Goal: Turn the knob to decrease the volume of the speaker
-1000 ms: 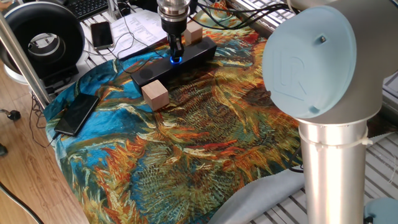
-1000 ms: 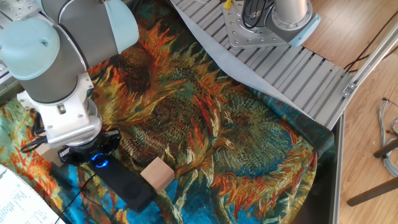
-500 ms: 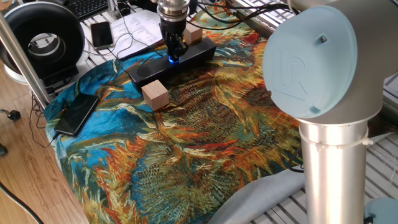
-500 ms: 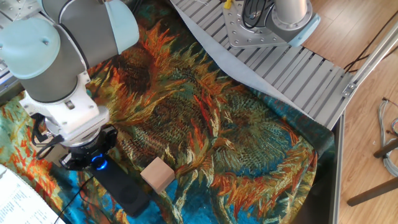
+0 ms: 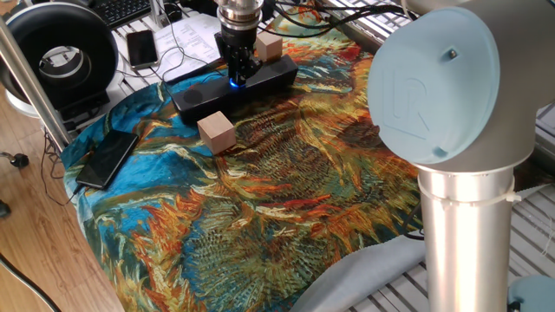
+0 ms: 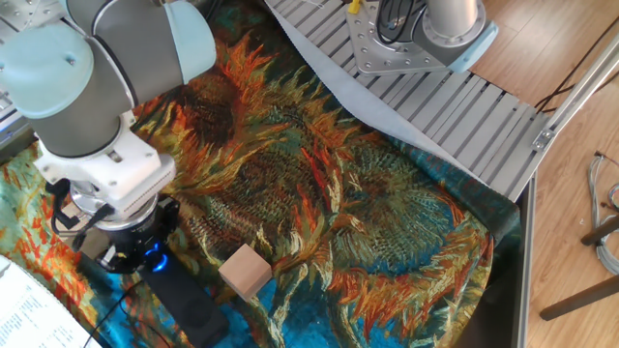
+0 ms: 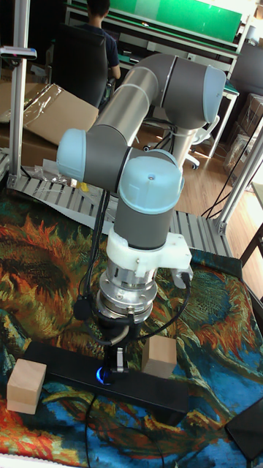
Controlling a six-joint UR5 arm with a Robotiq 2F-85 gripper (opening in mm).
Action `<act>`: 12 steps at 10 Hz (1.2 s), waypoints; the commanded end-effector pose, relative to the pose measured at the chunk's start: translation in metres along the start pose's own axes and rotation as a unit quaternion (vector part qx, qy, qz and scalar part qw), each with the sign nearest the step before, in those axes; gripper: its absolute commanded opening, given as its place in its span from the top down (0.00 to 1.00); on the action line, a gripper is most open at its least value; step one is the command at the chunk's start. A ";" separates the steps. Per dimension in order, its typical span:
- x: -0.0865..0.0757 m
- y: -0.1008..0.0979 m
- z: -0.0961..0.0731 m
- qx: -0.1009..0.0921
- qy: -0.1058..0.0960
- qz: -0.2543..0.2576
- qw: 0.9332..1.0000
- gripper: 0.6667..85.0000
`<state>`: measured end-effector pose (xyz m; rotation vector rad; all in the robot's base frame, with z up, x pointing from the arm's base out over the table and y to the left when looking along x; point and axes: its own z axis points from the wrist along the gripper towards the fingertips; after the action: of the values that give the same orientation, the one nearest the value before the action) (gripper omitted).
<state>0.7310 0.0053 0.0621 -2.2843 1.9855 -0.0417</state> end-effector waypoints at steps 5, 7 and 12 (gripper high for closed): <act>-0.004 -0.009 -0.001 0.013 -0.002 -0.081 0.997 0.64; -0.002 -0.009 -0.001 0.011 0.003 -0.082 0.997 0.38; 0.016 -0.009 -0.033 0.025 0.031 0.021 0.999 0.49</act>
<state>0.7391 -0.0027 0.0779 -2.3558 1.9029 -0.1267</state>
